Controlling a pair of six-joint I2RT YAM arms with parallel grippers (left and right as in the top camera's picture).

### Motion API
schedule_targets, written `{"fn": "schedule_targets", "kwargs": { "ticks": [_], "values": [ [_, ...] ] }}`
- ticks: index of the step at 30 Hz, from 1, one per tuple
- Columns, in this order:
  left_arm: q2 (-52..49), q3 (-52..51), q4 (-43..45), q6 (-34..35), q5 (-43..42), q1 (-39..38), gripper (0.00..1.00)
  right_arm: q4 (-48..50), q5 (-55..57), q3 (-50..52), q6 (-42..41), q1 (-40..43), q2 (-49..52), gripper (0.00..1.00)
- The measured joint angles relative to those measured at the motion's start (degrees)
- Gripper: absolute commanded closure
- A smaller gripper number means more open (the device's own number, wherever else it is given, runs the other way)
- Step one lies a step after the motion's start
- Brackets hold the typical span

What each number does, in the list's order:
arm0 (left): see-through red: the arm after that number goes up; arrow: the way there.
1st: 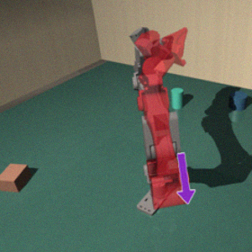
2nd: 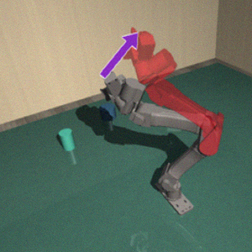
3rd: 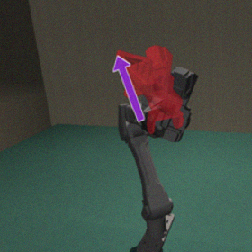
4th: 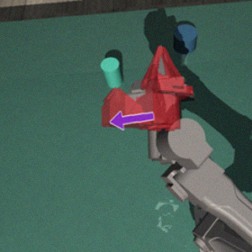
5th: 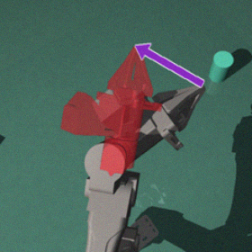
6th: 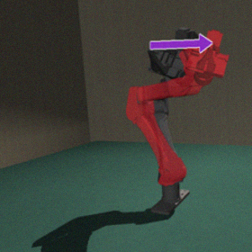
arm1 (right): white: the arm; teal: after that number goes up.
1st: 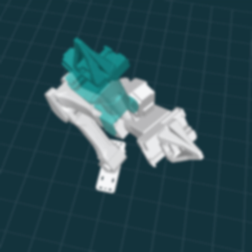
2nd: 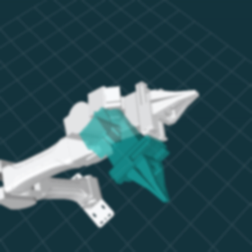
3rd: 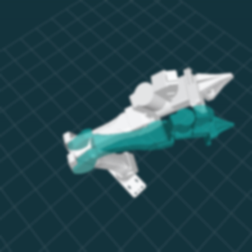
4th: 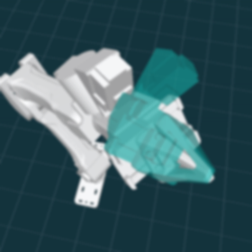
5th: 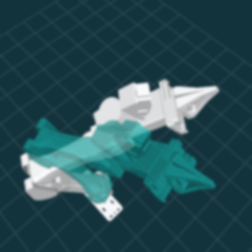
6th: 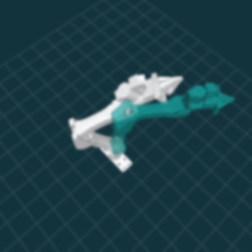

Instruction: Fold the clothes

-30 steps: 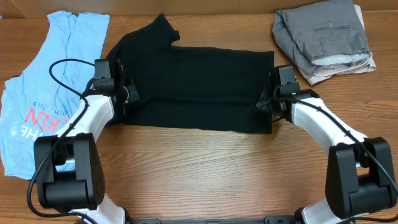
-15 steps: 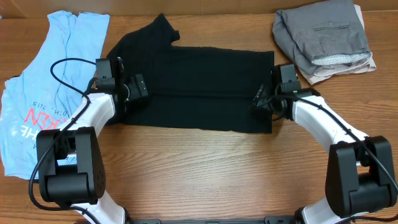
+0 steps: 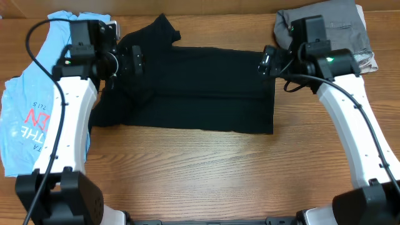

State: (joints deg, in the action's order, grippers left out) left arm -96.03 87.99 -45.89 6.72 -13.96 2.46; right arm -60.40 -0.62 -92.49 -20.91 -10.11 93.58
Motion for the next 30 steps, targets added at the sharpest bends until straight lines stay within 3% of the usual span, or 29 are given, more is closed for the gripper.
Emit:
{"fn": "schedule_targets", "kwargs": {
  "ticks": [6, 9, 13, 16, 24, 30],
  "values": [
    [0.0, -0.2, -14.1, -0.7, 4.2, -2.3, 0.00, -6.2, -2.6, 0.0, 1.0, -0.3, 1.4, 0.00],
    [-0.1, -4.1, -9.4, 0.6, 6.1, -3.5, 0.00, -3.6, -3.3, 1.4, 1.3, -1.0, 3.2, 0.00],
    [-0.9, -12.6, 5.4, 1.7, 7.5, -4.1, 0.00, 3.8, -3.9, 3.2, 1.7, -1.7, 7.0, 0.00],
    [-1.9, -16.2, 10.7, 2.8, 8.0, -4.1, 0.00, 5.5, -4.0, 3.4, 1.8, -1.8, 10.5, 0.02],
    [-3.4, -17.5, 1.4, 4.5, 9.6, -4.1, 0.00, -4.4, -4.9, 4.2, 1.9, -1.9, 13.4, 0.05],
    [-3.4, -21.9, 2.0, 5.5, 12.9, -4.1, 0.00, 1.3, -5.1, 10.8, 2.0, -4.2, 13.4, 0.15]
  ]
}}
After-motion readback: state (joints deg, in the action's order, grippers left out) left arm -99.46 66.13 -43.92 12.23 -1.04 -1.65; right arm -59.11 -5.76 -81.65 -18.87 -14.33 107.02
